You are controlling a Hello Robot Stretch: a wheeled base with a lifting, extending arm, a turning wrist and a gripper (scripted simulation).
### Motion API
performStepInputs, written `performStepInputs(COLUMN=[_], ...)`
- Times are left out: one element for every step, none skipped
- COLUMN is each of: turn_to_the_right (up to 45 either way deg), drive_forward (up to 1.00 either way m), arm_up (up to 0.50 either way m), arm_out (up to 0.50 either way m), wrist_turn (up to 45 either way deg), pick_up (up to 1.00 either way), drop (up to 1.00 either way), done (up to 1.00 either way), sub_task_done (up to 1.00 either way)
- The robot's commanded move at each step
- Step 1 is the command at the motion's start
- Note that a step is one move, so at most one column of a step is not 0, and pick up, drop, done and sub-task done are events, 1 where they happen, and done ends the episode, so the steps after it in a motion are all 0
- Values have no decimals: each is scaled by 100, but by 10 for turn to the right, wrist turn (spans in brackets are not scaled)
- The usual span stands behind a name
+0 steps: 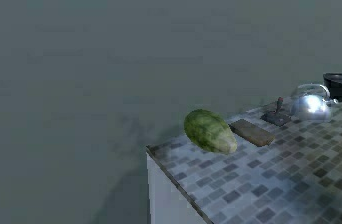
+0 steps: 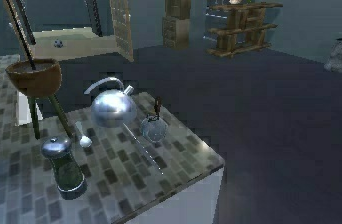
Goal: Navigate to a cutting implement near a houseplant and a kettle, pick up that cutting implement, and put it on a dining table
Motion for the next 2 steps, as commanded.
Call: performStepInputs(turn_to_the_right=[0,0], drive_forward=[0,0], arm_up=[50,38], arm_out=[0,0], wrist_turn=[0,0], pick_up=[0,0], drop=[0,0], done=[0,0], sub_task_done=[0,0])
